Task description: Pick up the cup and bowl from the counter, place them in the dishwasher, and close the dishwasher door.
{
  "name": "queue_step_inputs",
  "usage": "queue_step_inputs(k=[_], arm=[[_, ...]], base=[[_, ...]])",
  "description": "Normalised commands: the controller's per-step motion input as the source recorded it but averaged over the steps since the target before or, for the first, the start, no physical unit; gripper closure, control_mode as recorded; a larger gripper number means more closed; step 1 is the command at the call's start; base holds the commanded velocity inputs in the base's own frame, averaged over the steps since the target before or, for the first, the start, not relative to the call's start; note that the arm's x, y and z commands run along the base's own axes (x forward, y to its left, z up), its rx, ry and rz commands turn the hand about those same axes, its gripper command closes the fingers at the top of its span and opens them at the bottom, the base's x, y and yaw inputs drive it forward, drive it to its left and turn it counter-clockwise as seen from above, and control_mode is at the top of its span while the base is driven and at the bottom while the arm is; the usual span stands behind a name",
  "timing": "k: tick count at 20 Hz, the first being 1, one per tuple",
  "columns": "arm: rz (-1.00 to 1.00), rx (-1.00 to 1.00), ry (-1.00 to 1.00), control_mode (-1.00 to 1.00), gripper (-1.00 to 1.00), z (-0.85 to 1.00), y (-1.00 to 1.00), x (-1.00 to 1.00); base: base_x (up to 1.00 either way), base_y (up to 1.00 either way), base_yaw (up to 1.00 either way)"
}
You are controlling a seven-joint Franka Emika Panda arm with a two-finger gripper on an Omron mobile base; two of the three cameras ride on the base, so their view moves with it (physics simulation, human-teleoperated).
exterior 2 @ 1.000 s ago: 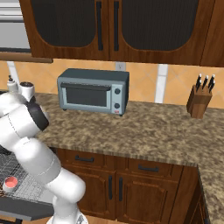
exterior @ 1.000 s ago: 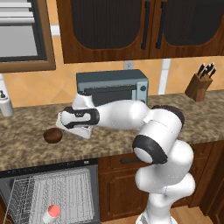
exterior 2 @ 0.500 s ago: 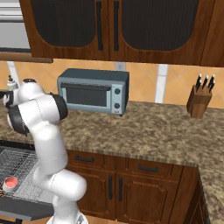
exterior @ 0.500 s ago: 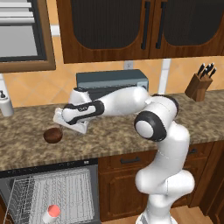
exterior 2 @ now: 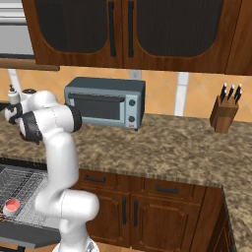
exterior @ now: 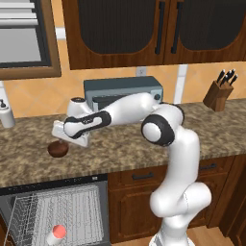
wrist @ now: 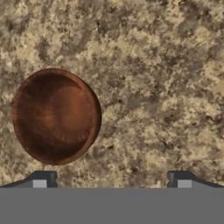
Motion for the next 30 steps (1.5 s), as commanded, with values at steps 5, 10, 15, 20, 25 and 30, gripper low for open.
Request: queue_step_inputs(k=[5,10,15,20,25,30], arm=[[0.0,-0.02,0.0,-1.0,-1.0,-0.18,0.14,0.29],[0.0,-0.02,0.01,-1.0,-1.0,-0.3,0.06,0.43],[0.0,-0.02,0.03,-1.0,-1.0,-0.22,0.22,0.32],[0.0,0.0,0.08,-1.0,-1.0,-0.18,0.05,0.0],[0.0,0.0,0.08,-1.0,-1.0,-0.51,0.0,0.0],[0.0,0.0,0.13,-1.0,-1.0,-0.43,0.0,0.0]], base=[[0.0,0.0,0.0],[0.0,0.0,0.0],[0.0,0.0,0.0],[0.0,0.0,0.0],[0.0,0.0,0.0],[0.0,0.0,0.0]])
